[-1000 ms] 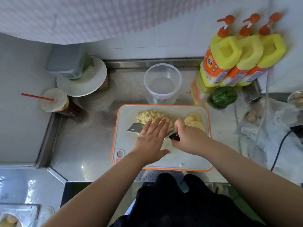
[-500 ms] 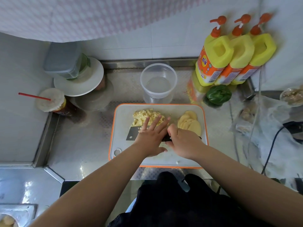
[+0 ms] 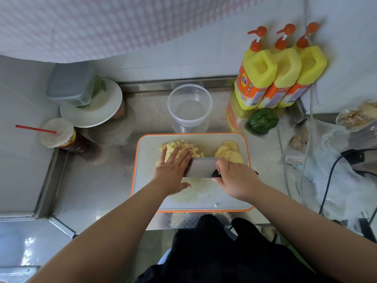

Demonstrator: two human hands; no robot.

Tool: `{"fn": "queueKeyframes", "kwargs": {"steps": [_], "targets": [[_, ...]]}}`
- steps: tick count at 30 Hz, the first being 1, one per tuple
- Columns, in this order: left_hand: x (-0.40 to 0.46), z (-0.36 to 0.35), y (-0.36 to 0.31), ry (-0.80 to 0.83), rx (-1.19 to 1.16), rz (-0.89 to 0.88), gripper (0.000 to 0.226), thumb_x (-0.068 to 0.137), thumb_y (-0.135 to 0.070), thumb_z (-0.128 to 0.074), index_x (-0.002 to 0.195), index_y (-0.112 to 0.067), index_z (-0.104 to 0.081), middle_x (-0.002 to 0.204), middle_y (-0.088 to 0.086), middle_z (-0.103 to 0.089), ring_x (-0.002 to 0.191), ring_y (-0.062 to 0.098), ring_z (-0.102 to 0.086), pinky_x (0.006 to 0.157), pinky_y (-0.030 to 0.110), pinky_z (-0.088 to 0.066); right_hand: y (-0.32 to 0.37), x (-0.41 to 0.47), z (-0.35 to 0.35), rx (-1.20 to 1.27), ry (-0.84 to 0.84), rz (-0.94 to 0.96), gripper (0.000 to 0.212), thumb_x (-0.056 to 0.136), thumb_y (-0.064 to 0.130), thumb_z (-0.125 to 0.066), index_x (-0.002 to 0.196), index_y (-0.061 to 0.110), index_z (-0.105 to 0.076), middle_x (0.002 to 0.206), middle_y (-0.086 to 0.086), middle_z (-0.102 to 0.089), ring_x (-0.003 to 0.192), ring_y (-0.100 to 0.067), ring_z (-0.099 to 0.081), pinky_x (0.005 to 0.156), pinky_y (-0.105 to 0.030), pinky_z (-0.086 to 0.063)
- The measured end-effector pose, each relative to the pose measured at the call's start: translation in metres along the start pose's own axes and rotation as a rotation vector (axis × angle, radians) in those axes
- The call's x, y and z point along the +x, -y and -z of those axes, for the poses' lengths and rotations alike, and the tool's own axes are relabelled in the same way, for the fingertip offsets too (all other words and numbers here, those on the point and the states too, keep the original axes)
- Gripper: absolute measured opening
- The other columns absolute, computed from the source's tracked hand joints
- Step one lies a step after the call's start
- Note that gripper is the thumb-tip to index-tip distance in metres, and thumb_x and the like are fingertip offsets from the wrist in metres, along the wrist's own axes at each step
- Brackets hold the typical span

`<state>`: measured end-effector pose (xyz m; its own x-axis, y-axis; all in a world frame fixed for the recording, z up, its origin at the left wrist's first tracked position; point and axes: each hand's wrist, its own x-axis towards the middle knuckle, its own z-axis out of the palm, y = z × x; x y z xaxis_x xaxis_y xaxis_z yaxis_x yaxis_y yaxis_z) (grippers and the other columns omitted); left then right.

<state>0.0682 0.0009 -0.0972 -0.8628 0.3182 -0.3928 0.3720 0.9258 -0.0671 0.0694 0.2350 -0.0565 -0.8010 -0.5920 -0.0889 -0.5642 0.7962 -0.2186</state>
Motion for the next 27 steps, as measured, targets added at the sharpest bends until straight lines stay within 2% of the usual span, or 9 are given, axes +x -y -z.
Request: {"fn": "queueKeyframes", "kwargs": {"steps": [3, 7, 12, 14, 16, 18, 21, 25, 27], "targets": [[0.002, -0.001, 0.005, 0.007, -0.002, 0.017, 0.111, 0.084, -0.077, -0.045, 0.155, -0.018, 0.017, 0.161, -0.005, 0.029, 0.149, 0.025, 0.024, 0.117, 0.06, 0.013, -0.007, -0.006, 0.002, -0.007, -0.099, 0.021, 0.043, 0.081, 0.032, -0.071, 0.091, 0.012, -0.034, 0.063, -0.001, -0.056, 0.044, -0.021, -0.049, 0.04, -0.023, -0.016], [0.004, -0.003, 0.015, 0.018, -0.035, 0.061, 0.114, 0.078, -0.087, -0.035, 0.155, -0.021, 0.017, 0.155, -0.01, 0.033, 0.149, 0.023, 0.022, 0.115, 0.055, 0.02, -0.015, -0.013, 0.008, 0.009, -0.117, 0.005, 0.052, 0.072, 0.026, -0.08, 0.087, 0.014, -0.032, 0.055, 0.002, -0.051, 0.039, -0.021, -0.046, 0.039, -0.022, -0.022], [-0.001, -0.011, 0.03, 0.046, -0.064, 0.15, 0.128, 0.044, -0.095, 0.026, 0.149, -0.022, 0.026, 0.153, -0.011, 0.037, 0.148, 0.02, 0.027, 0.119, 0.052, 0.015, -0.024, -0.023, 0.013, 0.06, -0.197, -0.109, 0.046, 0.069, 0.022, -0.083, 0.086, 0.011, -0.041, 0.053, 0.002, -0.048, 0.036, -0.021, -0.042, 0.038, -0.022, -0.019], [-0.004, -0.013, 0.033, 0.037, -0.123, 0.19, 0.118, 0.049, -0.092, 0.029, 0.146, -0.023, 0.029, 0.151, -0.011, 0.04, 0.147, 0.018, 0.028, 0.12, 0.05, 0.014, -0.029, -0.024, 0.016, 0.114, -0.25, -0.2, 0.037, 0.075, 0.021, -0.078, 0.086, 0.009, -0.045, 0.057, -0.001, -0.051, 0.041, -0.026, -0.048, 0.04, -0.027, -0.025], [-0.006, -0.011, 0.031, 0.005, -0.262, 0.226, 0.105, 0.065, -0.09, 0.017, 0.147, -0.024, 0.025, 0.155, -0.011, 0.034, 0.147, 0.017, 0.027, 0.122, 0.045, 0.012, -0.031, -0.023, 0.019, 0.14, -0.248, -0.244, 0.03, 0.081, 0.023, -0.071, 0.089, 0.01, -0.046, 0.063, 0.001, -0.051, 0.047, -0.027, -0.051, 0.043, -0.028, -0.03], [-0.008, -0.001, 0.026, -0.082, -0.536, 0.285, 0.091, 0.085, -0.078, -0.003, 0.156, -0.021, 0.007, 0.163, -0.009, 0.017, 0.15, 0.014, 0.017, 0.123, 0.04, 0.008, -0.028, -0.02, 0.022, 0.174, -0.201, -0.256, 0.026, 0.085, 0.026, -0.066, 0.096, 0.012, -0.047, 0.072, 0.003, -0.051, 0.058, -0.026, -0.054, 0.049, -0.029, -0.034], [-0.014, 0.028, 0.012, -0.207, -1.331, 0.594, 0.068, 0.1, -0.059, -0.012, 0.157, -0.023, -0.023, 0.164, -0.006, -0.015, 0.151, 0.014, -0.009, 0.124, 0.037, -0.004, -0.016, -0.017, 0.021, 0.247, -0.154, -0.273, 0.023, 0.091, 0.03, -0.057, 0.11, 0.019, -0.05, 0.091, 0.004, -0.06, 0.079, -0.021, -0.06, 0.06, -0.034, -0.046], [-0.015, 0.044, 0.009, -0.254, -2.379, 0.834, 0.068, 0.105, -0.054, -0.012, 0.156, -0.011, -0.023, 0.164, 0.003, -0.021, 0.151, 0.019, -0.016, 0.124, 0.038, -0.008, 0.005, -0.011, 0.011, 0.361, -0.193, -0.22, 0.022, 0.095, 0.027, -0.052, 0.116, 0.021, -0.055, 0.103, 0.005, -0.062, 0.093, -0.016, -0.059, 0.069, -0.034, -0.051], [-0.021, 0.06, 0.012, -0.204, -2.603, 0.843, 0.073, 0.103, -0.057, -0.015, 0.155, -0.006, -0.023, 0.163, 0.009, -0.023, 0.151, 0.024, -0.018, 0.123, 0.041, -0.01, 0.016, -0.006, 0.003, 0.446, -0.197, -0.178, 0.022, 0.096, 0.024, -0.05, 0.117, 0.02, -0.056, 0.107, 0.006, -0.062, 0.099, -0.014, -0.055, 0.073, -0.03, -0.049]]}}
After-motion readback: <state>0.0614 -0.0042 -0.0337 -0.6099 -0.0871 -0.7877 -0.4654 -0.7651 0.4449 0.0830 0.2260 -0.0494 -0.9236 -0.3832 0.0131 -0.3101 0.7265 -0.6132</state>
